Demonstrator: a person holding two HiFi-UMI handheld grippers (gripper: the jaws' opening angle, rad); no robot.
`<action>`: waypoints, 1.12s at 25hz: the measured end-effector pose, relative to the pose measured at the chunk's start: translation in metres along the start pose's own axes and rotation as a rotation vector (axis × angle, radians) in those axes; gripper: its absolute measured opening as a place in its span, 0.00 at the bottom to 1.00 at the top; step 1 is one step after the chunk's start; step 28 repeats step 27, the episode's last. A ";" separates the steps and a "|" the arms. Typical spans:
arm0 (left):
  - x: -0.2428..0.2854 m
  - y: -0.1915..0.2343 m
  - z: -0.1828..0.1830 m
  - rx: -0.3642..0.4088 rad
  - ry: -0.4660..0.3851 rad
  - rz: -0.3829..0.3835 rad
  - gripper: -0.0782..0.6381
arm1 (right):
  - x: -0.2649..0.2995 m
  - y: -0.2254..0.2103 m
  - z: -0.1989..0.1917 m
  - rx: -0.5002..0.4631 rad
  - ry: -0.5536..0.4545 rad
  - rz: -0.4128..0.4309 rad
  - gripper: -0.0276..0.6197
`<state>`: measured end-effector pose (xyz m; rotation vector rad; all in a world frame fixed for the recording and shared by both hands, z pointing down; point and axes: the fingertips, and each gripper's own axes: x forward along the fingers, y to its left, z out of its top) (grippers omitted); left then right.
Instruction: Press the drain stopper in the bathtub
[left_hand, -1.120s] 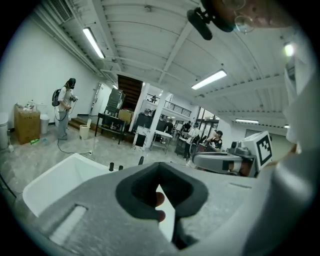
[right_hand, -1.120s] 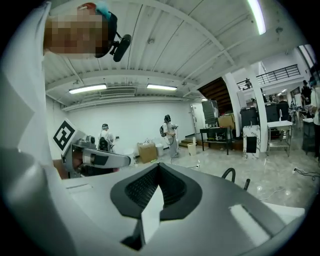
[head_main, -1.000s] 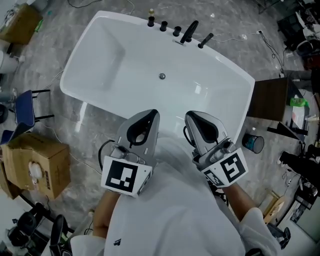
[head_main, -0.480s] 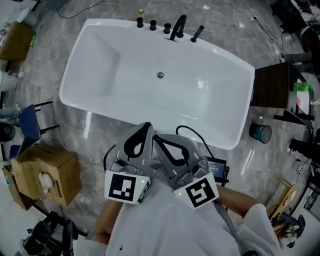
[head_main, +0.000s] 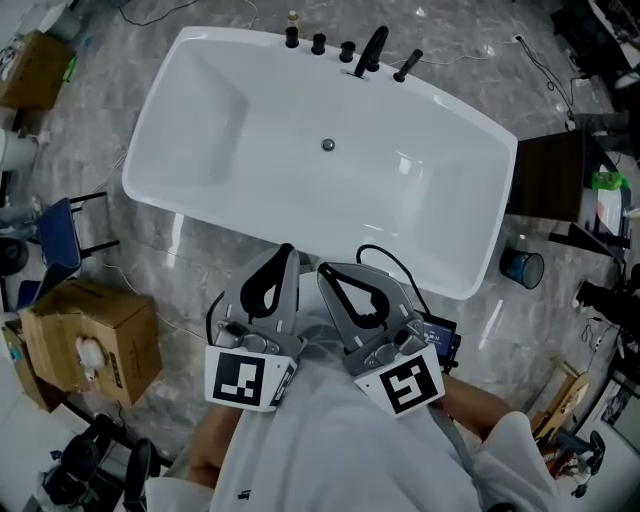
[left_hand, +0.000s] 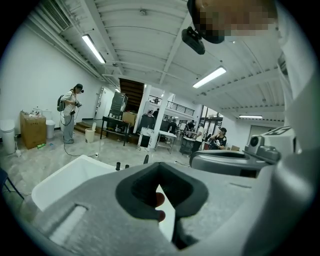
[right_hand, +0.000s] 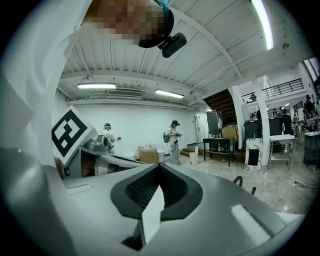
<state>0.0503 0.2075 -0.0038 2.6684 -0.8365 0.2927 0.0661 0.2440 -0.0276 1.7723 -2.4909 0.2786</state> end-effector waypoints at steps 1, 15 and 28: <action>-0.001 0.003 -0.001 0.012 0.005 -0.004 0.11 | 0.003 -0.001 0.000 0.008 0.002 -0.004 0.03; 0.009 0.011 0.008 0.003 -0.024 -0.032 0.11 | 0.017 -0.019 0.004 0.052 0.000 -0.055 0.03; 0.015 0.015 0.017 0.021 -0.010 -0.028 0.11 | 0.023 -0.026 0.009 0.064 -0.006 -0.054 0.03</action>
